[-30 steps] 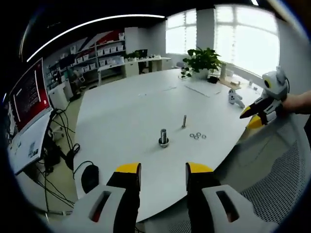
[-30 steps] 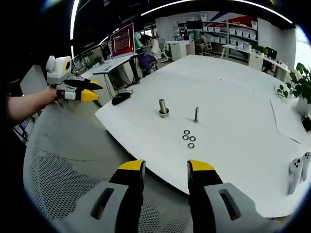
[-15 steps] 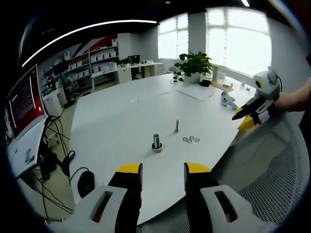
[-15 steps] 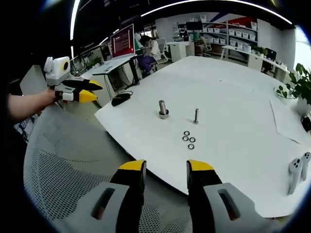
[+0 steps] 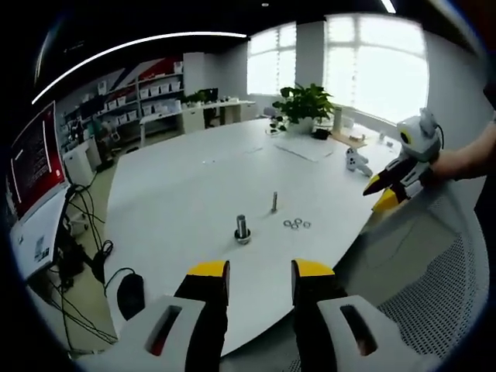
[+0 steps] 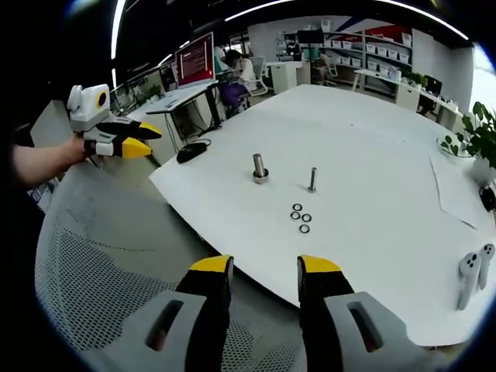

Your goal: Place the washer onto the threaded stud by aligning its center hole with the stud, sliding it down to the base, and recovering from edge contact or off-axis alignment until the washer reaches the visible bottom stop.

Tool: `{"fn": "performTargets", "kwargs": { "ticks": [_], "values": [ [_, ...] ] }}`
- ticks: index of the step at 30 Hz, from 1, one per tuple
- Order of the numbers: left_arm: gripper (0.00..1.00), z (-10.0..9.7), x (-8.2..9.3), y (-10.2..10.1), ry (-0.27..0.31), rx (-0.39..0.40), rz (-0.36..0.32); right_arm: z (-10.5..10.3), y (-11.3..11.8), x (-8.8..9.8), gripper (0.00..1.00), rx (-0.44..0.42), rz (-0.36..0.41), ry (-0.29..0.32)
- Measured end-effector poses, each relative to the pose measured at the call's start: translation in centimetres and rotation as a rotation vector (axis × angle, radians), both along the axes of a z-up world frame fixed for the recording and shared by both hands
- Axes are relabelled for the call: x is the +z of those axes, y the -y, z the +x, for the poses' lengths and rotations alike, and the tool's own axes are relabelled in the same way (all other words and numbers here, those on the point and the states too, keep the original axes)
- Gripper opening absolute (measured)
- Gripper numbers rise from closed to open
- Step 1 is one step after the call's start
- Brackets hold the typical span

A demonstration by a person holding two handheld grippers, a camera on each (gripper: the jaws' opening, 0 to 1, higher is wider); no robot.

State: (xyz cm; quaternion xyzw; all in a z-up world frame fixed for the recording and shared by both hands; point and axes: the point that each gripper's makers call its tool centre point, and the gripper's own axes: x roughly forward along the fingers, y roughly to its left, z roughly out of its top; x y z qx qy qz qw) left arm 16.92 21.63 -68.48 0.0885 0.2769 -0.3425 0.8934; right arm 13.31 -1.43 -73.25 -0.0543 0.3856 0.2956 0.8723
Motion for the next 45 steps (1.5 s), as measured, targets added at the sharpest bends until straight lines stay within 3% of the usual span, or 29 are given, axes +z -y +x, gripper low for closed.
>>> {"fn": "performTargets", "kwargs": {
  "ticks": [13,16,18,23,33,39,45],
  "values": [
    [0.31,-0.5,-0.7,0.5,-0.058,-0.028,-0.032,-0.3,0.6,-1.0,0.36,-0.010,-0.058,-0.040],
    [0.31,-0.4,-1.0,0.3,-0.051,-0.029,0.010,-0.3,0.8,-1.1,0.36,-0.021,-0.067,-0.045],
    [0.31,-0.6,-0.9,0.7,-0.062,-0.041,-0.020,-0.3,0.9,-1.2,0.36,-0.019,-0.078,-0.052],
    [0.30,-0.6,-0.2,0.9,-0.027,-0.052,-0.032,-0.2,1.2,-1.3,0.36,-0.034,-0.090,-0.051],
    [0.30,-1.1,-0.9,1.1,-0.058,-0.077,-0.027,-0.1,1.9,-1.5,0.37,-0.058,-0.119,-0.047],
    [0.31,-1.1,-0.6,1.1,-0.076,-0.071,-0.078,-0.4,2.1,-2.2,0.39,-0.038,-0.183,-0.070],
    [0.31,-1.2,-0.6,1.5,-0.062,-0.087,-0.052,-0.3,2.5,-2.2,0.39,-0.062,-0.151,-0.088]
  ]
}}
